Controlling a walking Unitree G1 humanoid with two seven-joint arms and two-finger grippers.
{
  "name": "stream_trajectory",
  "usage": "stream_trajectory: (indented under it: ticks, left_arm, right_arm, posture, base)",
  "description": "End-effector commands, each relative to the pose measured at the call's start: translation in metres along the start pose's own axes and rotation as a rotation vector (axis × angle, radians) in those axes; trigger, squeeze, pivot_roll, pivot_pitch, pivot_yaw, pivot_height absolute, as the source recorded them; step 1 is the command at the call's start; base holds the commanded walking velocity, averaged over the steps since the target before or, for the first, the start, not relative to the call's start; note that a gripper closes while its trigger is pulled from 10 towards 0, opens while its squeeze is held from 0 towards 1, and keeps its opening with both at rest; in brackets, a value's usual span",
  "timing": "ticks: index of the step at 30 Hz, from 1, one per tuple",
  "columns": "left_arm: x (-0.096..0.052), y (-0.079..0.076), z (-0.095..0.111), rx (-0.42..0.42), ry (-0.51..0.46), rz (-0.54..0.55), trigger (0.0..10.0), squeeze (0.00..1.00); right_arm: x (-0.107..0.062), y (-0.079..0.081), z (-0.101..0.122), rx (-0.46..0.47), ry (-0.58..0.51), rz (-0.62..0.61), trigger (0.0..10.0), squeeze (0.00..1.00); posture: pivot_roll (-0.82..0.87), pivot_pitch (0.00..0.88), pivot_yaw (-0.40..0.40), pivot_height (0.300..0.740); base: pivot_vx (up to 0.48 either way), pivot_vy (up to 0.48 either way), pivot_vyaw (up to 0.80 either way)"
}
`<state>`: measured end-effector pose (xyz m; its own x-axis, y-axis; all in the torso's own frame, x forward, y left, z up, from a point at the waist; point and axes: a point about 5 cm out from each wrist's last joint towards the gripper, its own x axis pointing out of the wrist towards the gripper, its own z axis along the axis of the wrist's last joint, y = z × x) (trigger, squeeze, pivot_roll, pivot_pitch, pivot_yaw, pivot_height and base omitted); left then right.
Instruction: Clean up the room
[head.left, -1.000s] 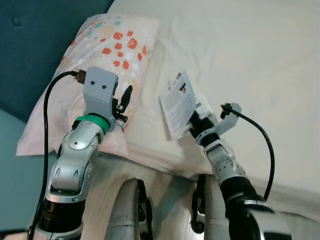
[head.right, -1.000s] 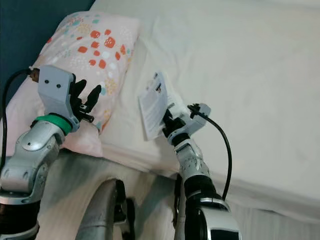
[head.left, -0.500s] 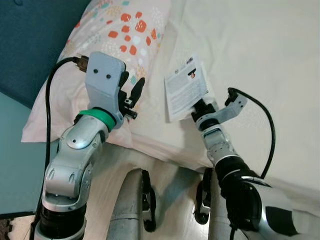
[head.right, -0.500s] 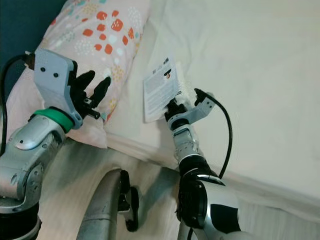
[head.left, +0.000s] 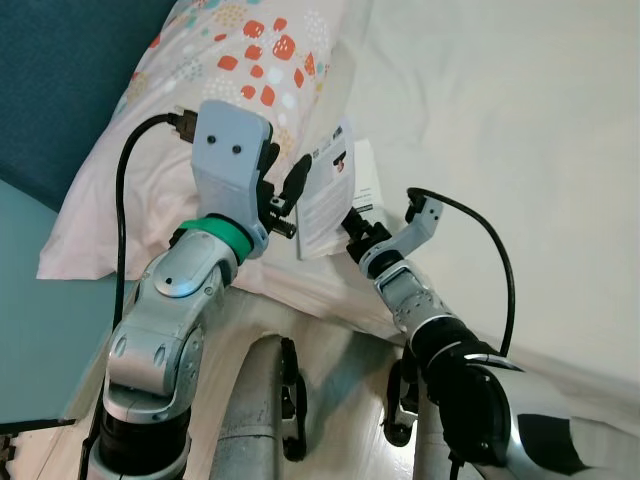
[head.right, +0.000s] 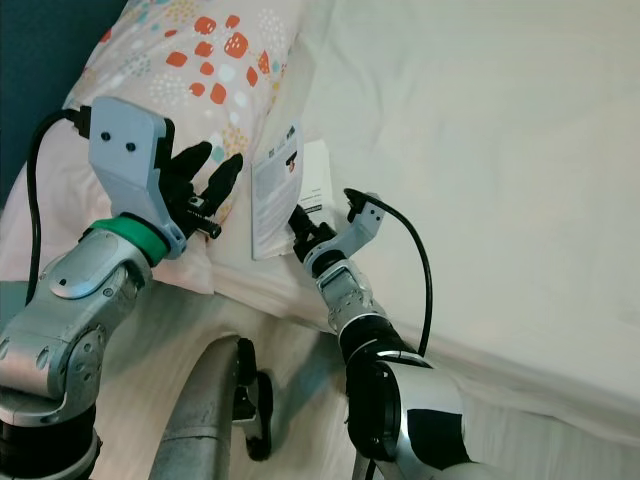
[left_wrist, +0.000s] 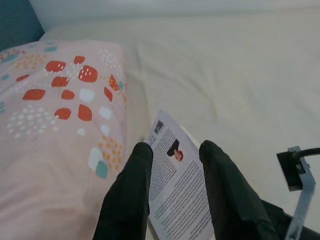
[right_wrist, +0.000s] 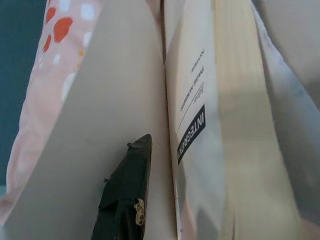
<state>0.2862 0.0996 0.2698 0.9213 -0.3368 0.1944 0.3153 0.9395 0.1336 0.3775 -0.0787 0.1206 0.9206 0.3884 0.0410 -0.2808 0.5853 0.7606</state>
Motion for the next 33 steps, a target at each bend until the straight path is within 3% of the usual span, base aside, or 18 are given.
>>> stream_trajectory:
  ticks: [1,4,8,9,10,15,18,20,24,26,28,30,32,33]
  left_arm:
    - [0.002,-0.001,-0.002,-0.005,-0.006,0.007,10.0,0.0]
    - [0.003,-0.003,-0.001,-0.011,-0.017,0.009,10.0,0.0]
    - [0.006,-0.004,-0.002,-0.02,-0.027,0.012,10.0,0.0]
    - [0.007,-0.004,-0.003,-0.026,-0.032,0.01,10.0,0.0]
    - [0.007,-0.005,-0.004,-0.029,-0.033,0.008,10.0,0.0]
    - [0.008,-0.005,-0.007,-0.033,-0.034,0.004,10.0,0.0]
    - [0.011,-0.009,-0.009,-0.042,-0.041,-0.013,10.0,0.0]
    - [0.012,-0.01,-0.01,-0.043,-0.043,-0.017,10.0,0.0]
    - [0.017,-0.012,-0.012,-0.038,-0.053,-0.037,10.0,0.0]
    - [0.017,-0.012,-0.012,-0.035,-0.052,-0.039,10.0,0.0]
    - [0.015,-0.009,-0.022,-0.033,-0.022,-0.028,10.0,0.0]
    - [0.014,-0.006,-0.028,-0.035,0.004,-0.015,10.0,0.0]
    - [0.008,0.004,-0.048,-0.047,0.075,0.025,10.0,0.0]
    - [0.008,0.004,-0.048,-0.047,0.075,0.025,10.0,0.0]
  right_arm:
    - [-0.008,-0.004,-0.024,-0.01,0.104,0.03,10.0,0.0]
    - [-0.013,-0.005,-0.034,-0.019,0.154,0.078,10.0,0.0]
    - [-0.03,-0.017,-0.048,-0.036,0.221,0.131,10.0,0.0]
    - [-0.05,-0.033,-0.053,-0.037,0.23,0.132,10.0,0.0]
    - [-0.061,-0.043,-0.05,-0.041,0.195,0.096,10.0,0.0]
    - [-0.077,-0.059,-0.043,-0.05,0.127,0.011,10.0,0.0]
    - [-0.109,-0.082,-0.024,-0.053,-0.002,-0.128,10.0,0.0]
    - [-0.117,-0.081,-0.022,-0.071,-0.011,-0.125,10.0,0.0]
    - [-0.152,-0.054,-0.024,-0.189,0.051,-0.002,10.0,0.0]
    - [-0.155,-0.051,-0.024,-0.215,0.052,-0.003,10.0,0.0]
    - [-0.161,-0.042,-0.021,-0.346,0.036,-0.015,10.0,0.0]
    - [-0.16,-0.037,-0.017,-0.384,0.008,-0.022,10.0,0.0]
    - [-0.152,-0.022,0.001,-0.456,-0.117,-0.052,10.0,0.0]
    - [-0.152,-0.022,0.001,-0.456,-0.117,-0.052,10.0,0.0]
  posture:
    - [0.08,0.287,0.113,0.618]
    - [0.07,0.267,0.102,0.618]
    - [0.04,0.244,0.093,0.618]
    - [0.02,0.234,0.087,0.618]
    - [0.0,0.227,0.085,0.618]
    - [-0.02,0.22,0.084,0.618]
    - [-0.05,0.204,0.085,0.618]
    - [-0.06,0.199,0.088,0.618]
    - [-0.09,0.174,0.091,0.618]
    - [-0.09,0.172,0.091,0.618]
    - [-0.11,0.158,0.094,0.618]
    - [-0.11,0.158,0.094,0.618]
    - [-0.12,0.149,0.094,0.618]
    - [-0.12,0.149,0.094,0.618]
  base:
    - [0.0,0.0,0.0]
    - [0.0,0.0,0.0]
    - [0.0,0.0,0.0]
    - [0.0,0.0,0.0]
    - [0.0,0.0,0.0]
    - [0.0,0.0,0.0]
    - [0.0,0.0,0.0]
    - [0.0,0.0,0.0]
    - [0.0,0.0,0.0]
    - [0.0,0.0,0.0]
    - [0.0,0.0,0.0]
    - [0.0,0.0,0.0]
    - [0.0,0.0,0.0]
    - [0.0,0.0,0.0]
